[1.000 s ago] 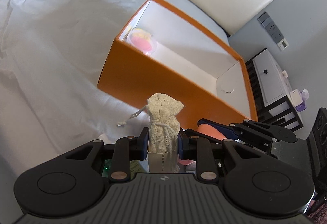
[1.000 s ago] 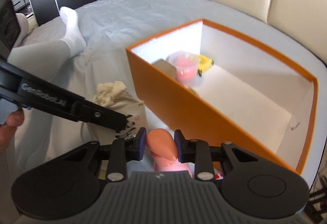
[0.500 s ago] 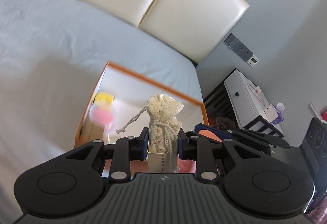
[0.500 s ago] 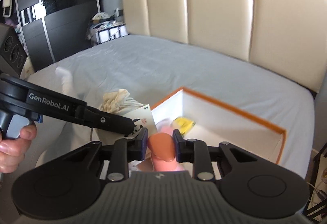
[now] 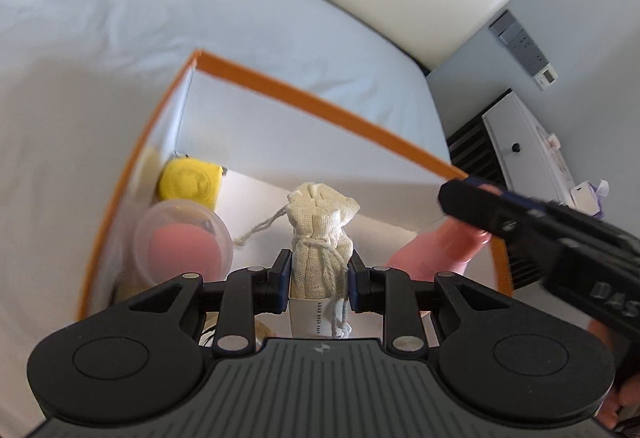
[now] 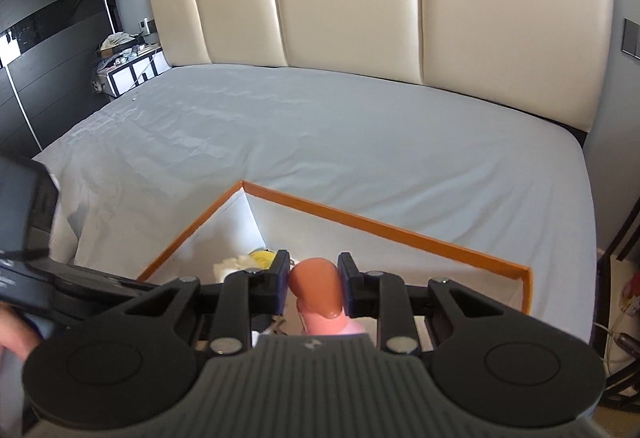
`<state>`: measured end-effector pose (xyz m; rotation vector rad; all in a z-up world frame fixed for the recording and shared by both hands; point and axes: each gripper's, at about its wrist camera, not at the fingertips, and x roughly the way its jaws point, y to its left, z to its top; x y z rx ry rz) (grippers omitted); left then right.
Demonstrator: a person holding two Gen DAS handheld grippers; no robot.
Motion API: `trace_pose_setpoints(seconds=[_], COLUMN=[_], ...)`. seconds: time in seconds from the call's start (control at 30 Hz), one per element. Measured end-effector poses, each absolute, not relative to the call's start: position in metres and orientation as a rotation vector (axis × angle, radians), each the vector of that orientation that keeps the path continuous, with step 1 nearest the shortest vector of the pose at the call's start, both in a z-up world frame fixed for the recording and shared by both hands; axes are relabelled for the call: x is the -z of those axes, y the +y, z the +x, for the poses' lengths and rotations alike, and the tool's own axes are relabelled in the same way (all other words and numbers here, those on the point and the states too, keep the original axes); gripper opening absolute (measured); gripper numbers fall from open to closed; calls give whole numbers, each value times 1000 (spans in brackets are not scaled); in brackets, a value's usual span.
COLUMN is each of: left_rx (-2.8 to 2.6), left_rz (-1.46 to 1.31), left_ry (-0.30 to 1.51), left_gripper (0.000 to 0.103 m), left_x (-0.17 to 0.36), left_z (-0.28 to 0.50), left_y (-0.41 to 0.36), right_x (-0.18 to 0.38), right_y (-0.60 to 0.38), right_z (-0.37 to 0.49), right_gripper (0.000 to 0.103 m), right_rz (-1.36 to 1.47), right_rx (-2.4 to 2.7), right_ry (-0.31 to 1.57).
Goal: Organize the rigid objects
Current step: 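Lower the pouch and pink bottle into the orange box and open both tools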
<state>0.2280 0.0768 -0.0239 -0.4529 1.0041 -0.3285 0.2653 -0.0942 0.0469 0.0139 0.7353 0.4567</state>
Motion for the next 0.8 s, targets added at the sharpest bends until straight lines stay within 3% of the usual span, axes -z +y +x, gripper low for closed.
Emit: trace_pose_setpoints(seconds=[0.4, 0.5, 0.6, 0.8], left_rx=[307, 280, 258, 218], left_rz=[-490, -426, -340, -338], left_ry=[1148, 1167, 1111, 1057], left_gripper=[33, 40, 54, 51], left_x=[47, 43, 32, 18], left_z=[248, 246, 241, 233], left_y=[65, 60, 58, 74], right_x=[-17, -12, -13, -13], right_y=[-89, -91, -89, -86], right_z=[291, 296, 294, 293], right_gripper=[25, 24, 24, 25], right_rz=[-16, -12, -17, -26], right_rx=[-462, -457, -465, -461], right_ry=[777, 788, 786, 781])
